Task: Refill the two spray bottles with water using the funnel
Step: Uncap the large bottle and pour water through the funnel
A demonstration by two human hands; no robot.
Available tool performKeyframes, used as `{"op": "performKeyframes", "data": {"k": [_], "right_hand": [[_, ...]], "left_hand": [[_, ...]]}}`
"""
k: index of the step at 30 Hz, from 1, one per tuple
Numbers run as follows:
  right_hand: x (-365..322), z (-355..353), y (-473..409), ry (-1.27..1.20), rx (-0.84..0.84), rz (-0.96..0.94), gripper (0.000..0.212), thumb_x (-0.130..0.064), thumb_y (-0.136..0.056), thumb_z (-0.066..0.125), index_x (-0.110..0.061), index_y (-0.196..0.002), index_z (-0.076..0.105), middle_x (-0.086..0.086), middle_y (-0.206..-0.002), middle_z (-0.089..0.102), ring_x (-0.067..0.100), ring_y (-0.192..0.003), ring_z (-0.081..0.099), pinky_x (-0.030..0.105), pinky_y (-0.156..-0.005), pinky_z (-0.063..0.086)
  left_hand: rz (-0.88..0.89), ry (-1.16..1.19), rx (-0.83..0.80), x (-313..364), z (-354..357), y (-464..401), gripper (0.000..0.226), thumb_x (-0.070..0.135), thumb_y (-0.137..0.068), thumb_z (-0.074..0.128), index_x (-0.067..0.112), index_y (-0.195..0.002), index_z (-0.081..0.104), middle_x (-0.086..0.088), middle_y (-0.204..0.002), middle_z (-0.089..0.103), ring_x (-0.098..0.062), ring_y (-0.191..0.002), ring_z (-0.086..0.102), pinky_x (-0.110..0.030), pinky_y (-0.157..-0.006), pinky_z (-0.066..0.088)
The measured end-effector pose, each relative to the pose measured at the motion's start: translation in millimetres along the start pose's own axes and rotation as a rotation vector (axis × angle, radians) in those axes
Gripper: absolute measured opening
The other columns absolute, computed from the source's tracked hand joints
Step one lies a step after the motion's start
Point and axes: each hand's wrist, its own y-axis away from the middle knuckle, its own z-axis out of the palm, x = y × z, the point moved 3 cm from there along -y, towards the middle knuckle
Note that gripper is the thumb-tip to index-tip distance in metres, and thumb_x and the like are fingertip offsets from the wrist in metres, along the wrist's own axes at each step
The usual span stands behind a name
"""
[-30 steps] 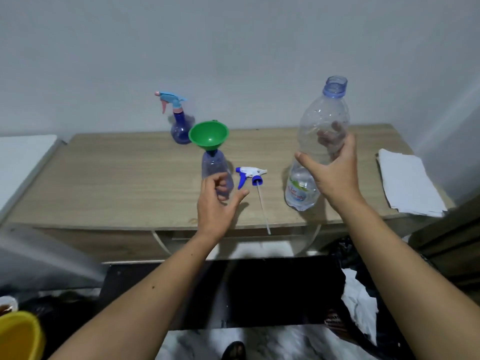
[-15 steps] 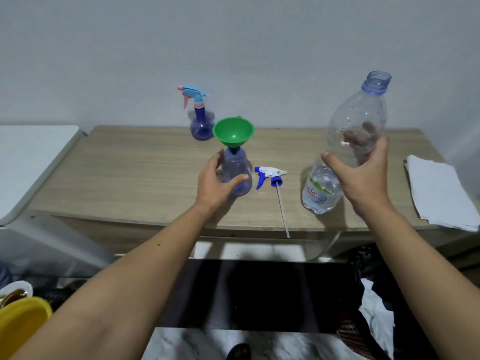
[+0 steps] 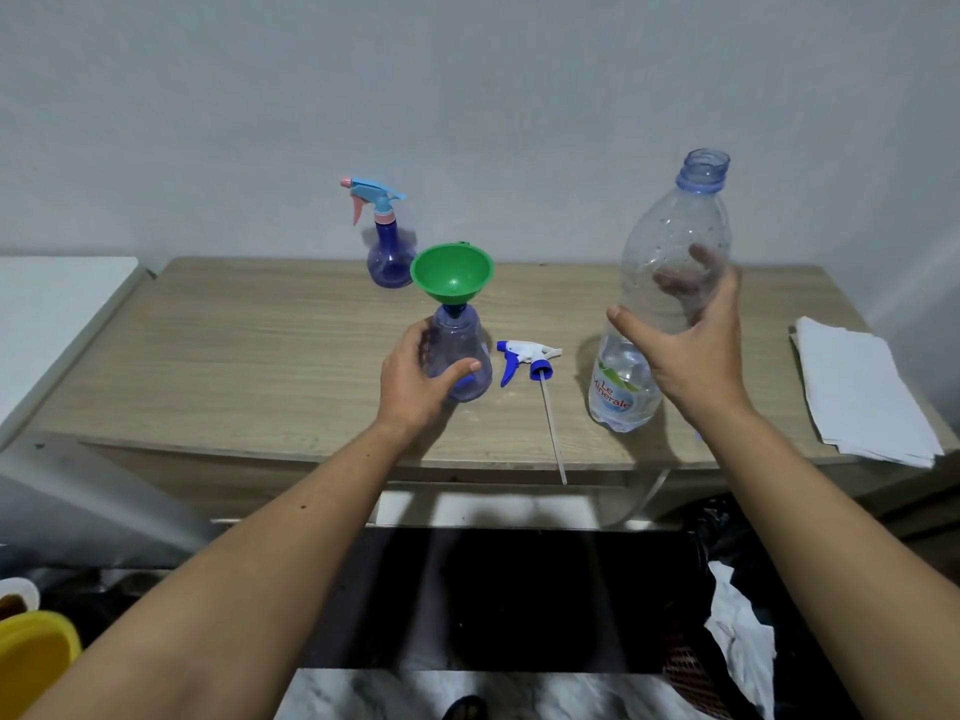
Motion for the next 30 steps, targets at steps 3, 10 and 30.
{"op": "performKeyframes", "data": {"k": [3,10,30], "right_hand": [[-10.2,11.5,-3.9,0.096,-0.041,-0.035,0.088,-0.03,-0.067,0.09,-0.028,-0.142,0.043,-0.006,-0.118,0.067,0.009,-0.114,0.066,0.043,-0.104,0.054],[-26.4,37.0,-13.1,0.351,-0.202,-0.143,0.092,-0.017,-0.064,0.088,-0.026,-0.143,0.042,-0.003,-0.118,0.065,0.02,-0.106,0.064,0.032,-0.084,0.047],[-53.7,43.5,-46.7,0.951,-0.404,-0.392,0.091,-0.018,-0.072,0.081,-0.025,-0.151,0.037,0.001,-0.132,0.064,0.036,-0.105,0.06,0.044,-0.094,0.045]], "left_hand": [[-0.013,0.01,-0.008,0.4,-0.7,0.1,0.066,0.018,-0.078,0.096,0.011,-0.135,0.063,0.002,-0.122,0.071,-0.004,-0.109,0.067,-0.004,-0.09,0.048],[-0.026,0.042,-0.013,-0.7,-1.8,-0.7,0.066,0.018,-0.076,0.097,0.016,-0.131,0.062,0.007,-0.117,0.07,0.002,-0.108,0.065,-0.005,-0.085,0.048],[-0.017,0.047,-0.023,-6.1,-2.7,-3.3,0.069,0.029,-0.074,0.098,0.02,-0.132,0.061,0.006,-0.124,0.07,-0.007,-0.116,0.065,-0.023,-0.096,0.054]]}}
